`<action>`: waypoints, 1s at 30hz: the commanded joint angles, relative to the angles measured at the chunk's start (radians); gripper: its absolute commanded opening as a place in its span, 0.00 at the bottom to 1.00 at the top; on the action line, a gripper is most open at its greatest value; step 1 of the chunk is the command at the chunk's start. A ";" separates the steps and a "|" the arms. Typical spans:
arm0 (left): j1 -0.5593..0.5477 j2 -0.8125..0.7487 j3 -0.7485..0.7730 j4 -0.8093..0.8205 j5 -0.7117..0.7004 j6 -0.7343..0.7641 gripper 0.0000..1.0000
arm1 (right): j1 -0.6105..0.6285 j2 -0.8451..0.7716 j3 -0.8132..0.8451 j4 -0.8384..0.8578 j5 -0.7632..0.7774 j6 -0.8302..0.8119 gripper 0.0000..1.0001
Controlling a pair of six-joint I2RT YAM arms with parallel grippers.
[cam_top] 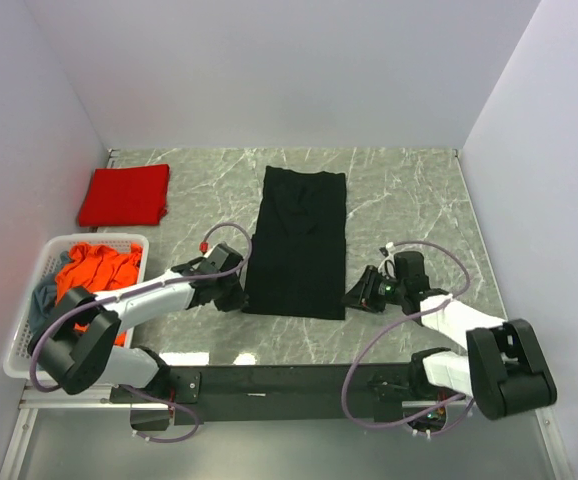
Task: Fold and stack the t-shirts
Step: Fold the tshirt
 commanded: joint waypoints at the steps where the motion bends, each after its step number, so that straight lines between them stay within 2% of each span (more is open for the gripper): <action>1: 0.001 -0.047 0.025 -0.135 -0.047 0.020 0.23 | -0.006 -0.083 0.031 -0.187 0.083 -0.064 0.31; 2: -0.002 -0.056 0.033 -0.167 -0.052 0.022 0.33 | -0.006 -0.104 0.045 -0.218 0.117 -0.067 0.31; 4: -0.008 -0.079 0.059 -0.203 -0.081 0.025 0.42 | -0.006 -0.170 0.060 -0.284 0.169 -0.078 0.32; 5: -0.019 -0.087 0.068 -0.226 -0.095 0.023 0.50 | -0.005 -0.195 0.074 -0.344 0.207 -0.078 0.35; 11: -0.061 -0.115 0.092 -0.307 -0.155 0.028 0.73 | 0.049 -0.336 0.113 -0.531 0.326 -0.057 0.48; 13: -0.069 -0.086 0.097 -0.306 -0.153 0.035 0.74 | 0.101 -0.355 0.123 -0.564 0.385 -0.003 0.50; 17: -0.106 -0.017 0.122 -0.303 -0.164 0.051 0.72 | 0.315 -0.301 0.204 -0.633 0.557 0.086 0.51; 22: -0.115 0.049 0.172 -0.292 -0.178 0.061 0.66 | 0.403 -0.211 0.277 -0.670 0.643 0.155 0.52; 30: -0.117 0.100 0.218 -0.304 -0.207 0.083 0.60 | 0.465 -0.094 0.355 -0.664 0.685 0.184 0.51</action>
